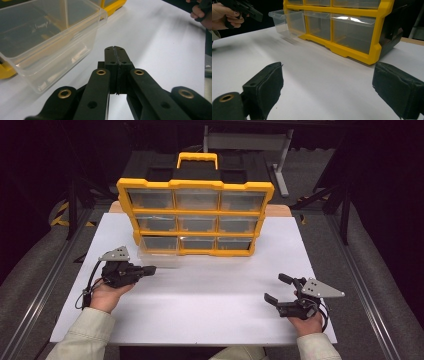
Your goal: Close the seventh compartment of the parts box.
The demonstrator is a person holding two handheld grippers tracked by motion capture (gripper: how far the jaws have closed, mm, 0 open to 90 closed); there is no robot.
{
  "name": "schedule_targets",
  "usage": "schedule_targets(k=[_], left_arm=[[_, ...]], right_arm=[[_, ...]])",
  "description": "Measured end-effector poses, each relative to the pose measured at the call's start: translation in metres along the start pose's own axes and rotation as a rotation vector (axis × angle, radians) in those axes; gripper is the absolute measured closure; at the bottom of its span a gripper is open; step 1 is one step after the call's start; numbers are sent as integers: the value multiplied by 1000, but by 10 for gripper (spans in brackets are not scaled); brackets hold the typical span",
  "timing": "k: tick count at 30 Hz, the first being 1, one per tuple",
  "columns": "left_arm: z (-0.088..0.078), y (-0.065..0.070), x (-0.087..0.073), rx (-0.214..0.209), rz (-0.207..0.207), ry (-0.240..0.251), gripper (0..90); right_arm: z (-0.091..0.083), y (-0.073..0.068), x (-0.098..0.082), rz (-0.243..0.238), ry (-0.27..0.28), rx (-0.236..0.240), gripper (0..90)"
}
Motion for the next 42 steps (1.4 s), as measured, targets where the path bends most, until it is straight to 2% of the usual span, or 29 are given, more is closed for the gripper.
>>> schedule_targets(k=[3,5,13,15,22,27,34,38,42], left_arm=[[3,-1,-3,-8,-15,-19,894],[4,-3,-5,-1,-11,-28,894],[12,-11,-6,7,-20,-28,894],[15,-15,-5,10,-34,-12,894],[23,-28,-4,37,-38,10,895],[25,-35,-2,61,-42,27,895],[27,-42,-2,71,-60,45,895],[29,-45,-1,88,-44,41,895],[33,-49,-2,100,-55,36,895]], right_arm=[[0,0,0,1,-1,2,105],[0,0,0,2,-1,3,105],[0,0,-1,3,-8,3,108],[-1,0,-2,5,-9,-1,109],[-6,1,-5,13,-14,-2,116],[-8,2,-6,19,-15,-10,117],[-11,2,-6,19,-14,-14,118],[-12,2,-7,22,-18,-16,118],[-13,2,-7,23,-15,-16,120]])
Point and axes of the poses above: each handheld gripper's, and its own axes: z roughly forward along the jaws, x roughly out of its top, y roughly to its right, the point moved 9 cm from there along z, roughly forward along the jaws, and after that the axes turned 11 degrees about -x, right-handed, at the moved point
